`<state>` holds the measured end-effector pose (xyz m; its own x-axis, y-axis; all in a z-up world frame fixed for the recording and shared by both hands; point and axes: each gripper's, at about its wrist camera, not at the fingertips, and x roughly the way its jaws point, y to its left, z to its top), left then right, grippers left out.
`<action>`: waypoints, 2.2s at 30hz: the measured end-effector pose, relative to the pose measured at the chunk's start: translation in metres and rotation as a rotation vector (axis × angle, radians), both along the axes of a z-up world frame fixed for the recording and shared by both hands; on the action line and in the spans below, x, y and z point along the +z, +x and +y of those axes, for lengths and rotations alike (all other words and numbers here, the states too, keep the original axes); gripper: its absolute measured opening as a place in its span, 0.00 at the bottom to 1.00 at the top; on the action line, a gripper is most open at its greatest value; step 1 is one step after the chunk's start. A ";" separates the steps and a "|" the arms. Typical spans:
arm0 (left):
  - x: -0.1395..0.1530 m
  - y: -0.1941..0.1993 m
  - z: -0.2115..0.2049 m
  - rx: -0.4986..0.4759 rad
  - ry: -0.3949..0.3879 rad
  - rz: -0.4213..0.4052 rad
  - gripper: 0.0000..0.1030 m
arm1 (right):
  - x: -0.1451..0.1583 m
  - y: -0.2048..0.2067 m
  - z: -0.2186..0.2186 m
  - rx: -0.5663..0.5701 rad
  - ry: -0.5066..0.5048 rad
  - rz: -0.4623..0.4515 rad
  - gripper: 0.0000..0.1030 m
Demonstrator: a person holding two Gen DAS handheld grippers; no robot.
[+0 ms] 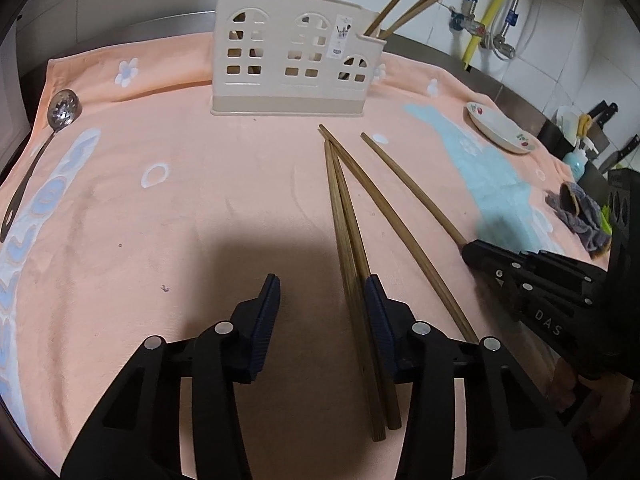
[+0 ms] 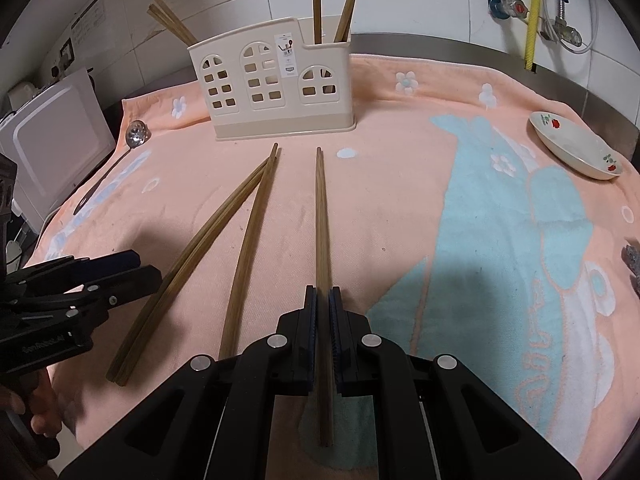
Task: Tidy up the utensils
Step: 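Close the left gripper on a chopstick while the right gripper holds its own, then lift the left tool's chopstick over the holder while the right tool carries its chopstick there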
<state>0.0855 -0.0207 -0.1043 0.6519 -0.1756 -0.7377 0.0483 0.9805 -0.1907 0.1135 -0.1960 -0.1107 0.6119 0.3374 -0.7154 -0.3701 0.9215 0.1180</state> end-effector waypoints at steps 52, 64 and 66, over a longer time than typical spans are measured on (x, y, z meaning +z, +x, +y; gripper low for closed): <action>-0.002 0.008 -0.004 -0.026 0.121 -0.003 0.07 | 0.003 -0.012 -0.003 -0.003 -0.015 -0.034 0.06; 0.049 0.004 0.010 -0.053 0.070 -0.126 0.06 | 0.071 -0.017 -0.003 0.028 0.012 -0.198 0.06; 0.058 0.007 0.013 -0.055 0.055 -0.146 0.05 | 0.085 -0.015 -0.001 0.041 0.023 -0.223 0.06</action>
